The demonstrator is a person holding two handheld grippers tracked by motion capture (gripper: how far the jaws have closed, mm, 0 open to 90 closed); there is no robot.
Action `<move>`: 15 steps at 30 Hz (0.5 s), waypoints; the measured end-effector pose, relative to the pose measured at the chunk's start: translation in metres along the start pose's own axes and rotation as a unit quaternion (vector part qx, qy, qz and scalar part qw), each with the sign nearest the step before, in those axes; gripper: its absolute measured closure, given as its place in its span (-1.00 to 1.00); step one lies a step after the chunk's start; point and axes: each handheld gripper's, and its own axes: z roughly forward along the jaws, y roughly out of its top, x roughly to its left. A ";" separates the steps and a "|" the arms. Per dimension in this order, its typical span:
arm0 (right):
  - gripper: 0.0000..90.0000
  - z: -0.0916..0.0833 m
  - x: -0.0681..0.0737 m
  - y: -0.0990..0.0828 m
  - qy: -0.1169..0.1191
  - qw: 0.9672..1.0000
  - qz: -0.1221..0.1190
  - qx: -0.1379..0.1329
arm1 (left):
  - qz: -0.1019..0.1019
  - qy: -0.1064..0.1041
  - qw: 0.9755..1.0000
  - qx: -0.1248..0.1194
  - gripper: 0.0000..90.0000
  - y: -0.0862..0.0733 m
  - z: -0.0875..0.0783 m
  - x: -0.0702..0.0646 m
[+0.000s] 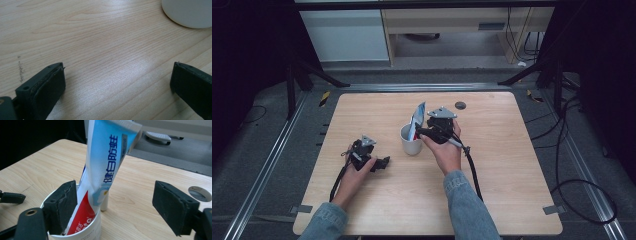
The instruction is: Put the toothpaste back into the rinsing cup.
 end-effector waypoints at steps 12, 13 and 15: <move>-0.69 -0.015 -0.007 0.003 -0.015 1.000 -0.012 0.003 | 0.002 -0.001 1.000 0.001 -1.00 0.000 0.000 0.000; -0.70 -0.016 -0.008 0.002 -0.015 1.000 -0.012 0.005 | 0.002 0.000 1.000 0.001 -1.00 0.000 0.000 0.000; -0.71 -0.018 -0.010 0.001 -0.019 1.000 -0.014 0.009 | 0.002 0.000 1.000 0.001 -1.00 0.000 0.000 0.000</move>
